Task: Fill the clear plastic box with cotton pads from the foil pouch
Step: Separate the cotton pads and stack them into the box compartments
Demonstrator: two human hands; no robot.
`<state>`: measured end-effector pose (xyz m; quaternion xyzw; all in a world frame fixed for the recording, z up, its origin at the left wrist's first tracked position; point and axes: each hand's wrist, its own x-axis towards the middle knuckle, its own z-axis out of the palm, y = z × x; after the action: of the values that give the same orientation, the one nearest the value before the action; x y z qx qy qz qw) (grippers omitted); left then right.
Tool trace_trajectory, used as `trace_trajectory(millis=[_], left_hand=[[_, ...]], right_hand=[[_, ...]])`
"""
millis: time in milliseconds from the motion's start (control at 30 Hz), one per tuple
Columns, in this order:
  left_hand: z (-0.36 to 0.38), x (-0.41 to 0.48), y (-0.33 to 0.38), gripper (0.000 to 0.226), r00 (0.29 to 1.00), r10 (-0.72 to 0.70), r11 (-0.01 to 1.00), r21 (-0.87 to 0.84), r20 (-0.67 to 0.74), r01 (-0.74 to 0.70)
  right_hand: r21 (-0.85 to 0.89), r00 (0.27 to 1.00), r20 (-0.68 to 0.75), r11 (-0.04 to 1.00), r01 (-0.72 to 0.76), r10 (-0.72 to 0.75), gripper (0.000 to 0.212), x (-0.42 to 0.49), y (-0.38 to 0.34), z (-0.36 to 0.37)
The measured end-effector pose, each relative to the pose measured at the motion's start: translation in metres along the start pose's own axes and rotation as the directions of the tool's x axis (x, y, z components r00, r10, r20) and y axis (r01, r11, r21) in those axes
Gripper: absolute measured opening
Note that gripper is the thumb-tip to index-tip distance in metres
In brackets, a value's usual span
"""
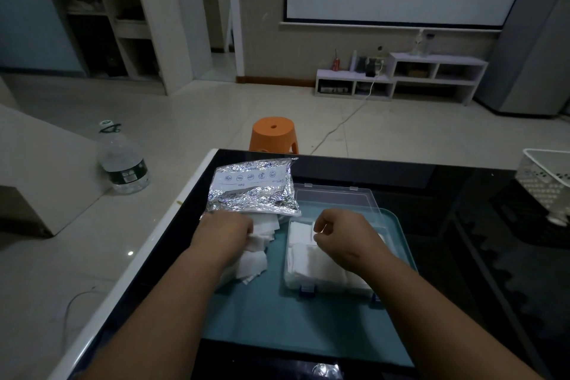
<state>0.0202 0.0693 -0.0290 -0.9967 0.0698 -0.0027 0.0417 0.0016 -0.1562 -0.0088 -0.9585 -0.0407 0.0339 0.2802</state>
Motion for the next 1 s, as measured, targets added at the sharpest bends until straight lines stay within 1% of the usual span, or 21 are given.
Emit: trace_trajectory(millis=[67,167,267,300,333,367,400,433,467,500,533,567,600,633,700,767,800,867,900,1000], left_hand=[[0.001,0.001,0.002,0.03,1.0,0.011,1.0,0.019,0.006,-0.011],[0.003,0.001,0.005,0.029,1.0,0.014,0.999,0.048,0.001,-0.014],[-0.007,0.0,0.005,0.03,0.994,-0.015,0.998,0.054,-0.109,0.021],[-0.011,0.001,0.005,0.029,0.988,-0.033,0.999,0.019,-0.151,0.036],[-0.015,0.001,0.005,0.027,0.98,-0.062,0.997,-0.056,-0.189,0.053],[-0.017,0.002,0.005,0.022,0.972,-0.107,0.981,-0.18,-0.209,0.069],[-0.017,0.003,0.005,0.017,0.968,-0.158,0.936,-0.342,-0.195,0.084],[-0.018,0.004,0.006,0.014,0.969,-0.198,0.848,-0.521,-0.146,0.095],[-0.02,0.004,0.007,0.016,0.974,-0.213,0.717,-0.69,-0.082,0.099],[-0.021,0.004,0.009,0.019,0.978,-0.208,0.563,-0.82,-0.019,0.104],[-0.023,0.003,0.012,0.022,0.982,-0.184,0.419,-0.901,0.041,0.116],[-0.024,0.002,0.015,0.025,0.984,-0.154,0.307,-0.942,0.092,0.137],[-0.025,0.002,0.018,0.027,0.983,-0.125,0.227,-0.961,0.133,0.158],[-0.025,0.003,0.022,0.029,0.982,-0.099,0.169,-0.969,0.164,0.178],[-0.025,0.004,0.031,0.029,0.977,-0.054,0.092,-0.973,0.206,0.21],[-0.027,0.003,0.038,0.025,0.973,-0.025,0.012,-0.973,0.229,0.23],[-0.029,0.003,0.042,0.024,0.971,-0.015,-0.036,-0.97,0.239,0.239],[-0.032,0.001,0.046,0.021,0.969,0.003,-0.102,-0.964,0.247,0.246],[-0.032,0.001,0.047,0.019,0.968,0.009,-0.115,-0.961,0.25,0.25],[-0.031,0.003,0.046,0.021,0.968,0.01,-0.092,-0.963,0.252,0.252]], right_hand=[[-0.002,1.0,-0.002,1.0,0.001,-0.001,0.011,0.0,0.0,0.0],[0.001,1.0,0.0,1.0,0.001,-0.001,0.011,0.0,-0.001,0.001],[0.001,1.0,-0.008,1.0,0.012,-0.012,0.013,0.0,-0.002,0.0],[0.004,1.0,-0.015,1.0,0.014,-0.014,0.014,-0.001,-0.003,-0.001],[0.009,1.0,-0.026,1.0,0.015,-0.015,0.015,0.0,-0.003,-0.001],[0.018,0.999,-0.04,1.0,0.018,-0.017,0.014,-0.001,-0.003,-0.002],[0.033,0.998,-0.055,0.999,0.022,-0.02,0.013,-0.001,-0.003,-0.002],[0.053,0.997,-0.069,0.998,0.028,-0.025,0.013,-0.001,-0.003,-0.003],[0.078,0.997,-0.079,0.996,0.034,-0.028,0.012,-0.001,-0.003,-0.004],[0.106,0.996,-0.084,0.994,0.038,-0.029,0.011,-0.001,-0.003,-0.004],[0.133,0.996,-0.085,0.99,0.038,-0.026,0.01,0.0,-0.004,-0.004],[0.159,0.996,-0.091,0.987,0.037,-0.023,0.009,0.0,-0.004,-0.005],[0.19,0.995,-0.096,0.981,0.033,-0.015,0.008,0.0,-0.004,-0.005],[0.238,0.995,-0.099,0.971,0.03,-0.006,0.008,0.0,-0.005,-0.005],[0.409,0.997,-0.071,0.913,0.013,0.017,0.016,-0.001,-0.007,-0.005],[0.568,0.999,0.037,0.822,-0.041,0.024,0.027,-0.003,-0.011,-0.005],[0.608,0.996,0.087,0.791,-0.066,0.017,0.03,-0.003,-0.012,-0.005],[0.628,0.993,0.116,0.774,-0.086,0.016,0.032,-0.004,-0.014,-0.005],[0.634,0.993,0.116,0.767,-0.098,0.032,0.033,-0.004,-0.015,-0.006],[0.64,0.986,0.149,0.752,-0.157,0.08,0.038,-0.003,-0.015,-0.01]])
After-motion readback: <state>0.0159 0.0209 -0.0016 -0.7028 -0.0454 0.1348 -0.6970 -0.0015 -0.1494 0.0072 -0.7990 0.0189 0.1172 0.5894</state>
